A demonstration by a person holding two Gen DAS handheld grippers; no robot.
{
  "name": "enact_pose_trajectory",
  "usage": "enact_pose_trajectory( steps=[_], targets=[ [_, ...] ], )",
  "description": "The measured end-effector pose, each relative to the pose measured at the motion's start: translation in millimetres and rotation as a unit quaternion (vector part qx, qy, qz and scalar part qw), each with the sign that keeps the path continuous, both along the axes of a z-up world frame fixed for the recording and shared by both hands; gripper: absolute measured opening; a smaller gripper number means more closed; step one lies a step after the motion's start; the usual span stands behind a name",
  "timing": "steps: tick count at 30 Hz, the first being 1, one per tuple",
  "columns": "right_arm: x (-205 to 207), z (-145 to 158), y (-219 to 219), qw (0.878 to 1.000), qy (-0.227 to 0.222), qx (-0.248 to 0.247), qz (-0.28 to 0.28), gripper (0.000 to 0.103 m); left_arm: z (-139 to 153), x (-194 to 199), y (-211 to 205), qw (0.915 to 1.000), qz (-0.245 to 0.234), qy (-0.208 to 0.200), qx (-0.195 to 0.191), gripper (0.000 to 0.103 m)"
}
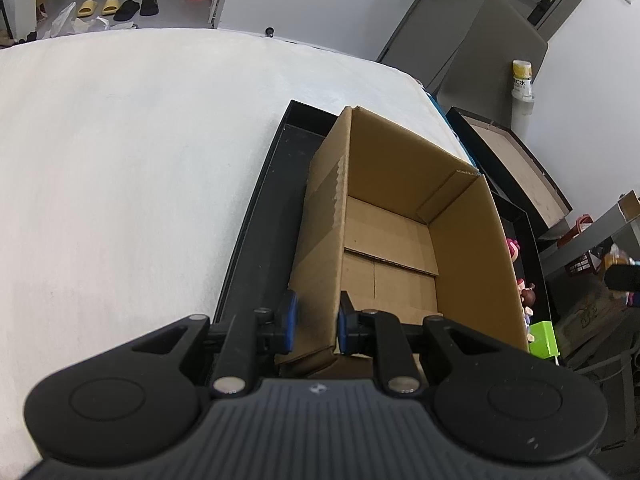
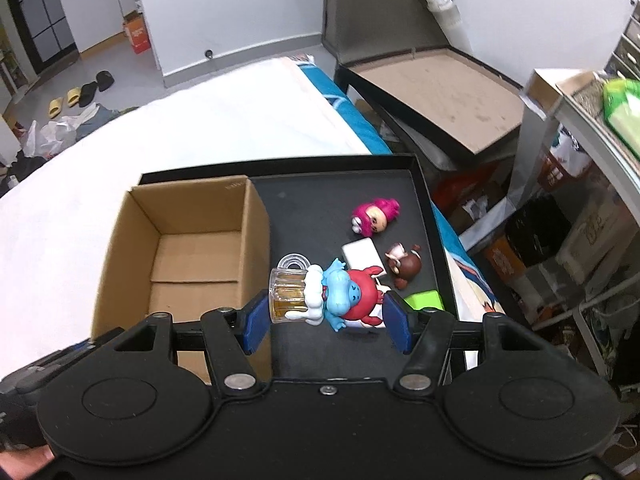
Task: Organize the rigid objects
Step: 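Carry the figure into the cardboard box and open the right gripper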
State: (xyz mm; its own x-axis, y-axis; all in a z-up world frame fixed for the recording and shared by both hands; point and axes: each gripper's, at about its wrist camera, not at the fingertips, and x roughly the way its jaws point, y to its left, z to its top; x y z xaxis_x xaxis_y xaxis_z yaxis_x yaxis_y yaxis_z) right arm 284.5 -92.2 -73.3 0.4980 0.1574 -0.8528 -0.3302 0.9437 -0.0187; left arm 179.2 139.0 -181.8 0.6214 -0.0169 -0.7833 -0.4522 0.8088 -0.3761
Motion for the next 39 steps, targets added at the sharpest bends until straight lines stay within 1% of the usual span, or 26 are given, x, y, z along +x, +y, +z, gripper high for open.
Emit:
enact_pose_trajectory(
  steps=[4,9,19,26,34,39],
  targets=[
    [-2.5,3.7,8.6,1.000,-0.014,-0.001,0.006,0.058,-0.9,-0.6,1.0,1.0000,-0.001,0.000,-0.006,0.019],
    [-1.9,2.6,20.5,1.000,-0.021,-0.005,0.018,0.058,-1.0,0.2,1.4,0.9999,-0.002,-0.002,-0.013,0.019],
    [7.6,-0.9,52.3,0.999,-0.004,0.006,0.049,0.058,-3.9,-1.3,6.4,0.9997,-0.007,-0.005,-0.024,0.019],
    [16.6,-3.9,77.7,0.998,-0.003,0.006,0.070,0.058,-3.7,-4.3,8.1,0.9994,-0.010,-0.007,-0.034,0.020],
    [28.9,-14.8,105.4,0.996,0.005,0.010,0.094,0.058,-6.1,-5.9,15.7,0.9988,-0.002,-0.013,-0.048,0.021],
    [32.3,-21.4,123.4,0.994,0.009,0.014,0.106,0.059,-6.5,-4.4,16.0,0.9987,-0.003,-0.014,-0.049,0.021]
  ],
)
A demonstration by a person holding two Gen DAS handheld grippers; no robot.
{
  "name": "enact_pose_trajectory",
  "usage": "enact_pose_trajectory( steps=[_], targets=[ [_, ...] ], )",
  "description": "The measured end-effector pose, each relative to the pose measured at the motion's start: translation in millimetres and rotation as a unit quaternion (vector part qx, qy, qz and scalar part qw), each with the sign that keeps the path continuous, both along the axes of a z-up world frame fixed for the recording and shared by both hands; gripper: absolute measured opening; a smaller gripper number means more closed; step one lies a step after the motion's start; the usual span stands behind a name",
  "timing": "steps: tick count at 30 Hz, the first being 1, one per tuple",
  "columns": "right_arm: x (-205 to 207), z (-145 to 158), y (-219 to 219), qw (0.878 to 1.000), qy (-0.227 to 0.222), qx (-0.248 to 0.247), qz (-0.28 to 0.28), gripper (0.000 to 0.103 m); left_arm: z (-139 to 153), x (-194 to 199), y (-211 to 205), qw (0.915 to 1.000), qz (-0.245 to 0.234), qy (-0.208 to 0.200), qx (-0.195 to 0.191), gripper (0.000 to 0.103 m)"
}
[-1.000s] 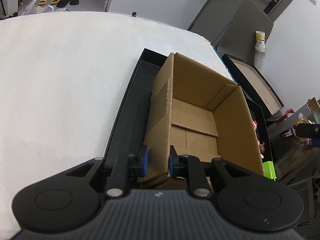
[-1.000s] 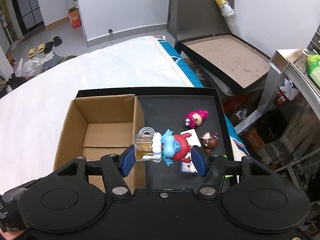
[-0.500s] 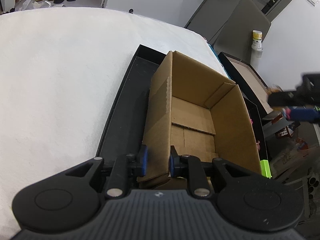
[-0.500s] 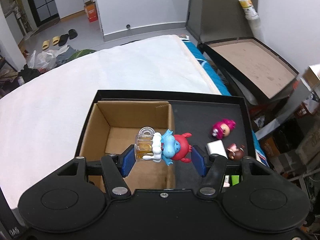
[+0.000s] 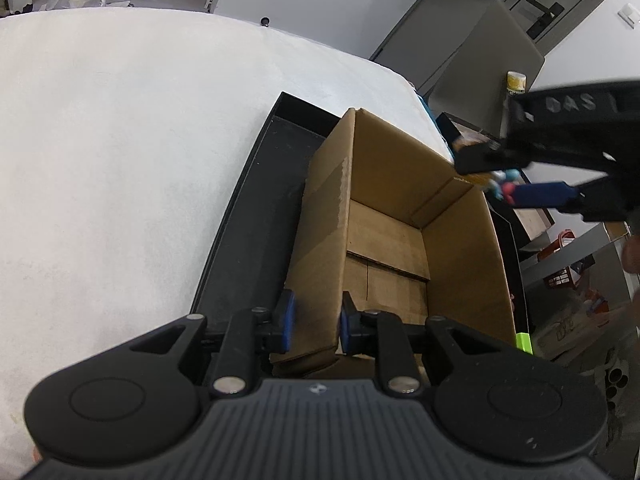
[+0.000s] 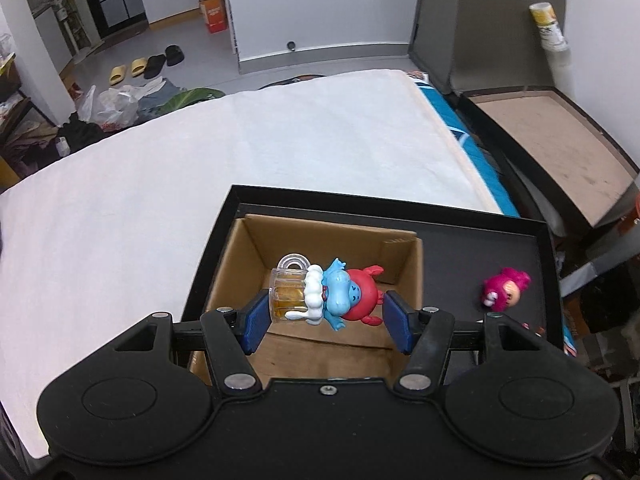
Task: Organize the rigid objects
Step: 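Carry the figure into the cardboard box and open the right gripper, then move the right gripper back over the tray to the green cup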
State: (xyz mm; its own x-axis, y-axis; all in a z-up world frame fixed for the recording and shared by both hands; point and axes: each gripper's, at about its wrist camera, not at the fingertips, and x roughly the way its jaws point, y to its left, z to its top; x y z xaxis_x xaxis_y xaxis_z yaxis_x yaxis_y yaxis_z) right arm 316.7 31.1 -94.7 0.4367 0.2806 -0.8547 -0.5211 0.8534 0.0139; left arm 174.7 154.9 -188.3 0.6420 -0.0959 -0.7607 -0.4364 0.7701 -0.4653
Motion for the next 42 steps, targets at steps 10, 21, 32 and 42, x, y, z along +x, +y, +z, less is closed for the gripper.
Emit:
enact_pose_trajectory(
  steps=[10,21,32,42],
  targets=[
    [0.7,-2.4,13.9,1.000,-0.023,-0.001,0.016,0.086,0.6,0.2,2.5,1.0000,0.004,-0.001,-0.004,0.021],
    [-10.4,17.3,-9.3,0.999,-0.027,-0.012,0.016,0.095,2.8,2.7,1.8,1.0000,0.002,0.001,0.001,0.021],
    [-18.2,27.0,-50.9,0.999,-0.030,-0.011,0.000,0.097,3.2,5.7,-1.3,1.0000,0.001,0.006,0.007,0.020],
    [-17.6,39.4,-102.5,0.999,-0.045,-0.023,-0.019,0.100,4.1,6.8,-3.9,0.9999,0.001,0.011,0.012,0.020]
  ],
)
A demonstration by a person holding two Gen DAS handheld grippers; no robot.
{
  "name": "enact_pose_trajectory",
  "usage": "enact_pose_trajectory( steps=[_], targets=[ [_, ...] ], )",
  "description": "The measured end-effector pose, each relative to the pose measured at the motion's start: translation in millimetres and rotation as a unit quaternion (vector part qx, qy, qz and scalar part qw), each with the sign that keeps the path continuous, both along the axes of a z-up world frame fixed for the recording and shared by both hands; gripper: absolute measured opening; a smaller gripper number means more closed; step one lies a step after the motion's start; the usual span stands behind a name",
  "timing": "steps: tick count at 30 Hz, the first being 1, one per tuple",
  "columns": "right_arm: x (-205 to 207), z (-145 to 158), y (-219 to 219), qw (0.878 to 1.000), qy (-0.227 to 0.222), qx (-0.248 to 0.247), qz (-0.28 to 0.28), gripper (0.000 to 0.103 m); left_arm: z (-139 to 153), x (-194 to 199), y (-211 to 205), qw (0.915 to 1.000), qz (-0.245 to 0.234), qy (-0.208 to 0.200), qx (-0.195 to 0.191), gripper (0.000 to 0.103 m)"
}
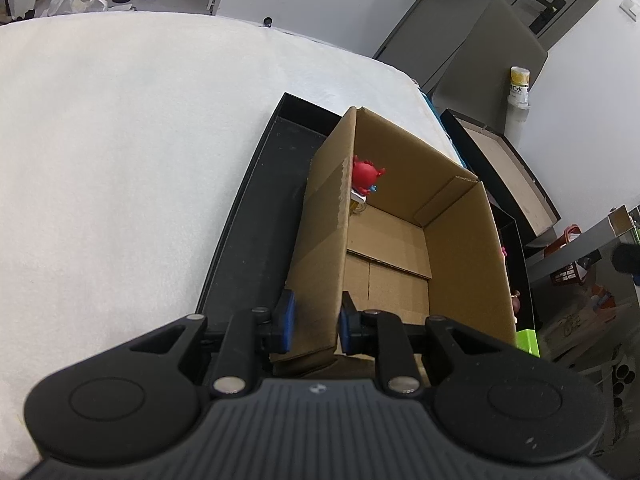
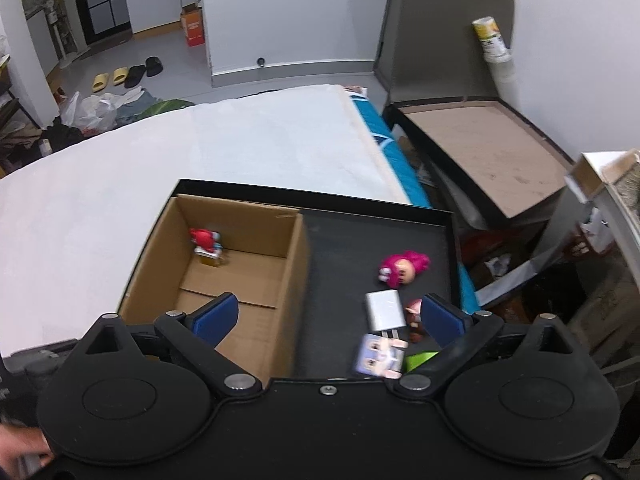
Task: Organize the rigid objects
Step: 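Move the right gripper back over the tray to the green cup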
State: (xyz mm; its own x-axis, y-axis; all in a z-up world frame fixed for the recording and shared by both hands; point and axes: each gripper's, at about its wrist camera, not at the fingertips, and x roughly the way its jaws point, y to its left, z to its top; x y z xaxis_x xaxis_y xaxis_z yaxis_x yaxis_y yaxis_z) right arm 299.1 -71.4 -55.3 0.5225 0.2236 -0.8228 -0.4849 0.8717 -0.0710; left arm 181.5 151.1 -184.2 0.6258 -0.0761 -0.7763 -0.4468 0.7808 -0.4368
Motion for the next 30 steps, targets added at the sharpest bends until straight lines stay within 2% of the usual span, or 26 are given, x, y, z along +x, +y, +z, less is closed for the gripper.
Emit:
enact_pose_trajectory(
  steps=[16,22,24,26,30],
  targets=[
    [15.1,-11.1,-67.9,0.999,0.009,-0.012,-0.038,0.101,-0.2,1.4,-1.7,1.0000,0.001,0.002,0.005,0.020],
    [23.9,-30.0,-78.3,0.998,0.021,-0.020,-0.049,0.100,-0.7,1.1,-2.5,1.0000,0.002,0.003,0.006,0.020],
    [26.1,-38.0,-80.6,0.998,0.024,-0.024,-0.051,0.098,-1.0,1.0,-2.2,1.0000,0.002,0.003,0.005,0.020],
    [29.0,-45.2,-83.6,0.998,0.033,-0.022,-0.057,0.090,-1.1,0.9,-2.3,1.0000,0.003,0.003,0.005,0.020],
    [34.3,-58.8,-88.5,0.997,0.042,-0.028,-0.064,0.080,-1.6,1.4,-2.3,1.0000,0.005,0.003,0.003,0.020]
  ],
)
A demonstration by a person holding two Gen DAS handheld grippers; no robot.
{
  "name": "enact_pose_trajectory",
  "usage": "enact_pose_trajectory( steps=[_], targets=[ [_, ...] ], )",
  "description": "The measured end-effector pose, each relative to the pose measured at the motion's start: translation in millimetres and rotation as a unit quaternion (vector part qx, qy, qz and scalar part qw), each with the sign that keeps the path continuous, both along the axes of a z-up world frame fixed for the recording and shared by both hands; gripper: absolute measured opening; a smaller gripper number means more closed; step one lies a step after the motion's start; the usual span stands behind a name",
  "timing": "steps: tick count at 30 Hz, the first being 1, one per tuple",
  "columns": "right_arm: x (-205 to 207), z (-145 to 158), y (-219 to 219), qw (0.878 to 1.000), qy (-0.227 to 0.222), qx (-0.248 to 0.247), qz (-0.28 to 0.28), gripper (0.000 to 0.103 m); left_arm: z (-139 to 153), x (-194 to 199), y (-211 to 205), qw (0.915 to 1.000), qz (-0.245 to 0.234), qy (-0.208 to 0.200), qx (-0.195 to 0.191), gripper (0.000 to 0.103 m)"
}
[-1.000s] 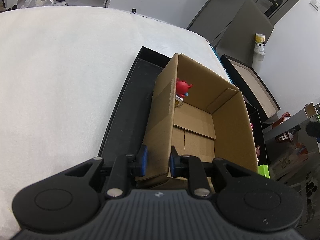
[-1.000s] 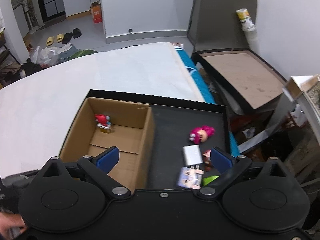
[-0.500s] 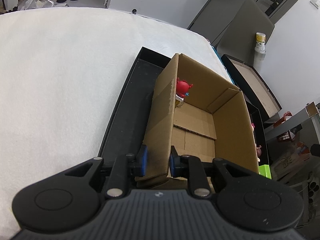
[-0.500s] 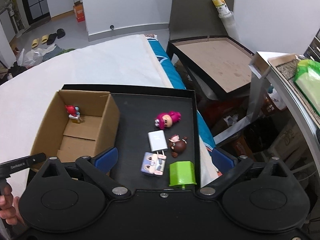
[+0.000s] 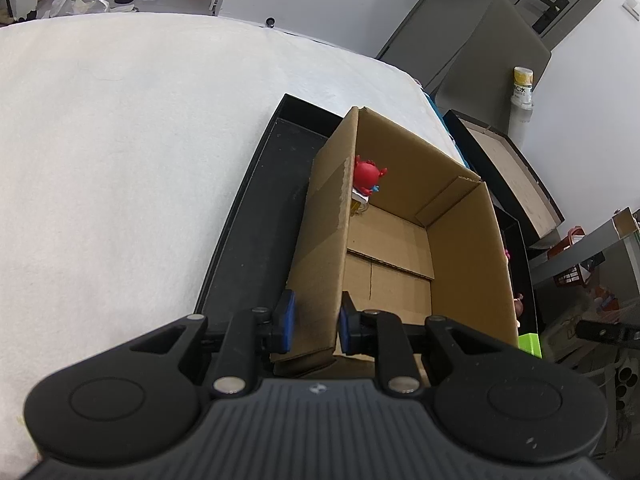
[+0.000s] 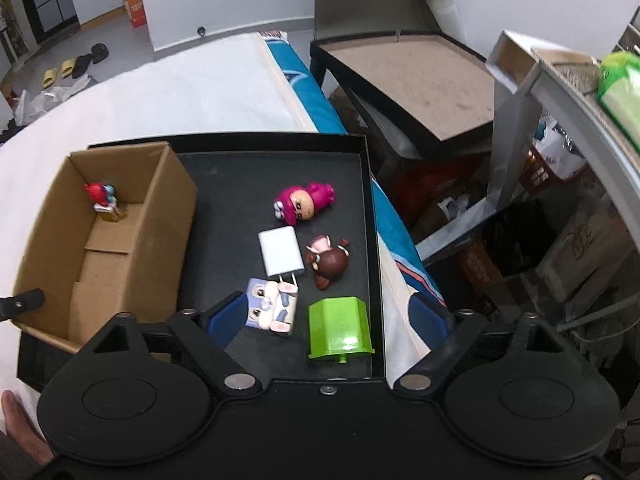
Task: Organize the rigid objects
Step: 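Move the right gripper back over the tray to the green cup, then grasp the green cube-shaped cup with the right gripper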
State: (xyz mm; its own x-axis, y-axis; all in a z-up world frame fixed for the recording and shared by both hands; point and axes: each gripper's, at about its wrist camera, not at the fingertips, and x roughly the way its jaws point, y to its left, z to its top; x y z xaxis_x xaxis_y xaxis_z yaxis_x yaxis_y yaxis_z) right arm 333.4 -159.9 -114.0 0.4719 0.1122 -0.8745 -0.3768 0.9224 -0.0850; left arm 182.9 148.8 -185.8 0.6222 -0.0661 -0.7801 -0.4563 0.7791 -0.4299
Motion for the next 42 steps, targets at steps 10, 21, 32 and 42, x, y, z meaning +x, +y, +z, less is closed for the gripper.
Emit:
enact_pose_trajectory(
  steps=[10,21,32,42],
  targets=[
    [18.2,-36.4,-13.9,0.998,0.046,0.001,-0.030,0.055,0.3,-0.9,-0.9,1.0000,0.001,0.000,0.001,0.020],
    [25.3,-66.1,-0.8,0.997,0.065,-0.034,-0.021,0.047,0.8,-0.5,-2.7,1.0000,0.000,0.000,0.001,0.020],
    [21.3,-89.8,19.8,0.994,0.055,-0.100,-0.001,0.050,0.2,-1.0,-4.6,1.0000,-0.003,0.000,0.001,0.020],
    [11.9,-108.5,40.7,0.984,0.028,-0.175,0.032,0.048,-0.8,-0.5,-4.2,1.0000,-0.001,0.000,-0.004,0.020]
  ],
)
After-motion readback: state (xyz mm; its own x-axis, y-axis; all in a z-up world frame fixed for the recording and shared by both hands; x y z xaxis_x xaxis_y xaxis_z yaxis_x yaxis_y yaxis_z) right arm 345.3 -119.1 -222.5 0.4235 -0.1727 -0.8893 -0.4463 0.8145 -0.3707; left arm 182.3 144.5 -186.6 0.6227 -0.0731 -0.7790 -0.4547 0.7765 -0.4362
